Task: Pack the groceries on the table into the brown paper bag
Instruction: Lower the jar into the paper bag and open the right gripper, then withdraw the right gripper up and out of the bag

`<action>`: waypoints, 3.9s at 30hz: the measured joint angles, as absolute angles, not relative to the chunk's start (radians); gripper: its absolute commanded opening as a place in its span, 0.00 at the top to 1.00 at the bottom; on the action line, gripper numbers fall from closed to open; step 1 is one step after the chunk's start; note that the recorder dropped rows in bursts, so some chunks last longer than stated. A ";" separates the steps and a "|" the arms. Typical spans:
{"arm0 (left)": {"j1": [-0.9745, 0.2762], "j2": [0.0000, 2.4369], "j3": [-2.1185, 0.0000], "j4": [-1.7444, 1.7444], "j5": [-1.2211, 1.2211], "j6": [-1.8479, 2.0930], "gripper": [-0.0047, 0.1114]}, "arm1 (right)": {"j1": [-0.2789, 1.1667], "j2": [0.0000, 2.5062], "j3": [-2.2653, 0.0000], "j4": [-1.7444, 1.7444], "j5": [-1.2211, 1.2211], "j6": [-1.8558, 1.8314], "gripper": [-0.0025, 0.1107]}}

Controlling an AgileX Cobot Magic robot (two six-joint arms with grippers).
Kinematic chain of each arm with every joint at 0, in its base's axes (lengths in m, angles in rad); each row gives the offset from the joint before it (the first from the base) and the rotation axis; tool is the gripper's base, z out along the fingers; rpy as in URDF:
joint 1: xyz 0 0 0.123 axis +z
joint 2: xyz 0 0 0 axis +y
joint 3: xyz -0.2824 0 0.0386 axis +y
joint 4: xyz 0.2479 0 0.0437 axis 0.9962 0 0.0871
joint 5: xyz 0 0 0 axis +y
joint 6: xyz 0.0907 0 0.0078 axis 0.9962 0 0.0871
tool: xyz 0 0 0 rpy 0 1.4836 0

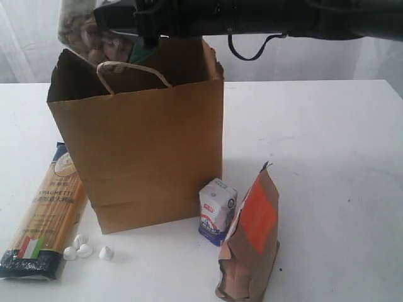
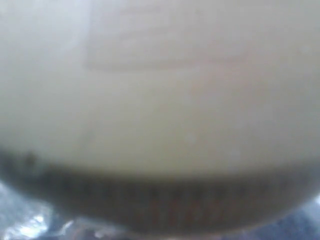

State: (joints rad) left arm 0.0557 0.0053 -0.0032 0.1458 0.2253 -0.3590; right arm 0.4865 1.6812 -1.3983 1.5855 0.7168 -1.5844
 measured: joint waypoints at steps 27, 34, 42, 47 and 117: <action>0.056 0.005 -0.003 0.146 0.225 -0.359 0.96 | 0.488 1.749 -1.398 1.439 0.599 -1.577 0.56; 0.056 0.005 -0.003 0.146 0.225 -0.359 0.96 | 0.488 1.749 -1.398 1.435 0.578 -1.571 0.56; 0.056 0.005 -0.003 0.146 0.225 -0.359 0.96 | 0.488 1.749 -1.398 1.435 0.579 -1.545 0.46; 0.056 0.005 -0.003 0.146 0.225 -0.359 0.96 | 0.488 1.749 -1.398 1.435 0.580 -1.528 0.21; 0.056 0.005 -0.003 0.146 0.225 -0.359 0.96 | 0.227 1.338 -1.268 -0.084 1.215 -0.069 0.98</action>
